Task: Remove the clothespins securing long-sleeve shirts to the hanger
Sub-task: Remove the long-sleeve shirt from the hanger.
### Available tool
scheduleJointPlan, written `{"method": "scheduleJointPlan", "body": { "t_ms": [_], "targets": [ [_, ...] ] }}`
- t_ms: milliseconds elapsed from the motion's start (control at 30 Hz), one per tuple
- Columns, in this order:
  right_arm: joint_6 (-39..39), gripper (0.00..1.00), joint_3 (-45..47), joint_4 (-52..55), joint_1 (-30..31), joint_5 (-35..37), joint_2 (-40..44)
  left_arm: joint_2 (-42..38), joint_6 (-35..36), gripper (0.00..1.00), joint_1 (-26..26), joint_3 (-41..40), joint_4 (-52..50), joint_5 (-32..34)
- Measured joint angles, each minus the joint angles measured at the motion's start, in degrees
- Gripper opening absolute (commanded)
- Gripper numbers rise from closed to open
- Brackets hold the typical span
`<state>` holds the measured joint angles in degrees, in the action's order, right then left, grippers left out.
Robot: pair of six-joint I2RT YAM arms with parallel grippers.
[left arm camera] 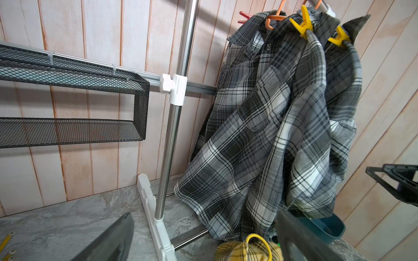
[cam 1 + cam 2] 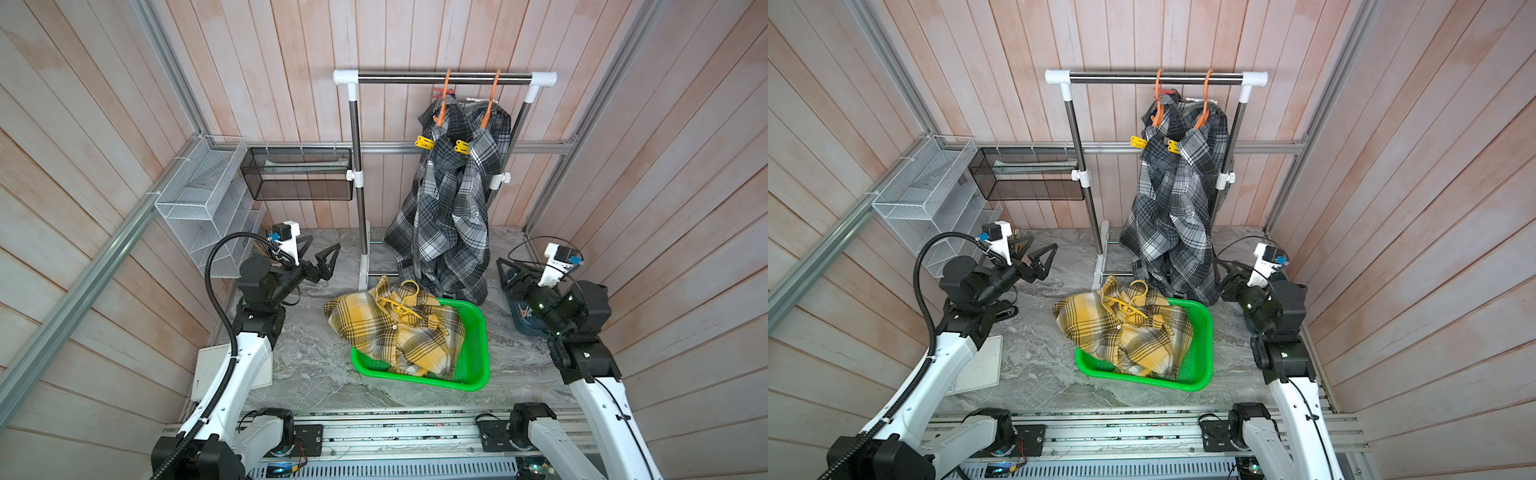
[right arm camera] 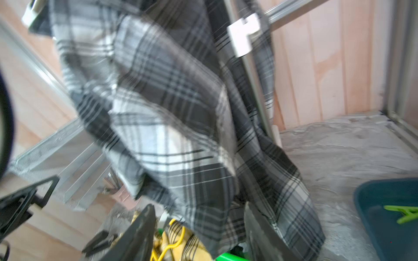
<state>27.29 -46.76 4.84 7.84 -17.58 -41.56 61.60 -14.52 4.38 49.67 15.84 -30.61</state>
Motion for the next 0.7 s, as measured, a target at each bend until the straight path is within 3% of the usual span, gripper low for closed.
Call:
{"method": "scheduleJointPlan", "body": {
  "t_ms": [167,333,700],
  "targets": [
    [-2.5,0.65,2.1,4.1,15.2,1.6,0.8,0.0,0.2,0.99,-0.3,0.0,0.0,0.0],
    [-1.9,0.69,3.7,5.5,24.1,1.4,-2.2,0.1,0.2,0.99,-0.3,0.0,0.0,0.0],
    [4.6,0.57,-0.6,2.1,27.3,1.0,-27.2,0.1,0.4,0.99,-0.3,-0.3,0.0,0.0]
  ]
}}
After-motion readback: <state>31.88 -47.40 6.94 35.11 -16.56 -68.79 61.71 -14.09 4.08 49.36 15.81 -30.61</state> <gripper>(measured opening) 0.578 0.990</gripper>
